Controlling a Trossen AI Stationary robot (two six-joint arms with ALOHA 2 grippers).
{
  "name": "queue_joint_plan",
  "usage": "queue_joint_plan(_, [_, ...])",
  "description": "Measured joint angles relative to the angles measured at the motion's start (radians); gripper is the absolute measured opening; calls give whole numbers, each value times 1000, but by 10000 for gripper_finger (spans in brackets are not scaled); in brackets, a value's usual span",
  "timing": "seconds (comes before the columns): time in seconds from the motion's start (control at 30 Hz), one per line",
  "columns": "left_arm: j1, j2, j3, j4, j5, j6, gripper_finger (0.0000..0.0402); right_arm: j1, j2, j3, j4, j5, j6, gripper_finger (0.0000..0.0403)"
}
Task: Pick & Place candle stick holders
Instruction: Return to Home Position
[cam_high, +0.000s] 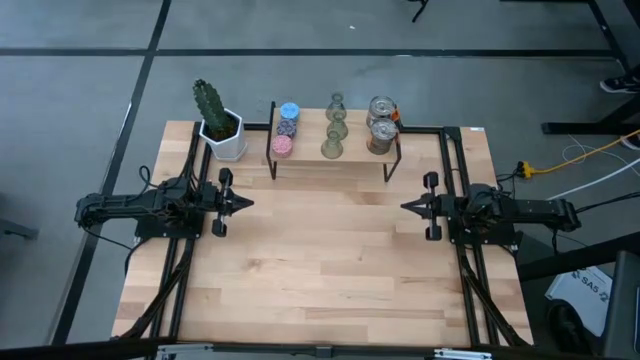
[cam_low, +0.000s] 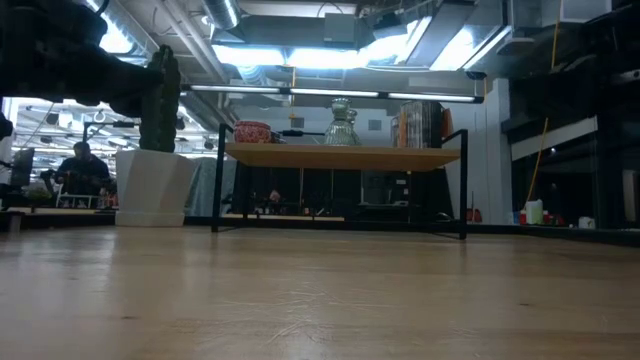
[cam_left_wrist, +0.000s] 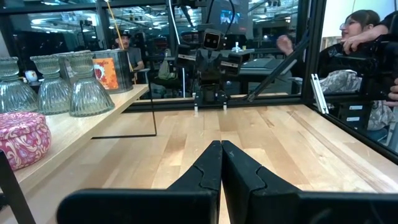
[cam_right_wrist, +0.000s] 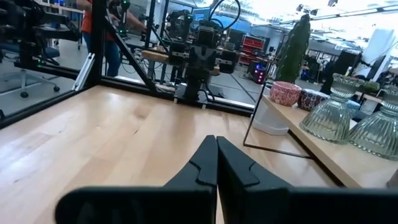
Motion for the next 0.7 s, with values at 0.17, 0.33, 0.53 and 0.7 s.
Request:
queue_joint_plan(0.17, [0, 0, 0, 0, 0, 0, 2, 0, 0, 0, 0, 4, 9, 1])
queue_joint_plan(0.33, [0, 0, 0, 0, 0, 0, 2, 0, 0, 0, 0, 4, 11, 1])
queue_joint_plan(0.53, [0, 0, 0, 0, 0, 0, 2, 0, 0, 0, 0, 3, 9, 1])
queue_joint_plan(0.7, [0, 0, 0, 0, 0, 0, 2, 0, 0, 0, 0, 3, 9, 1])
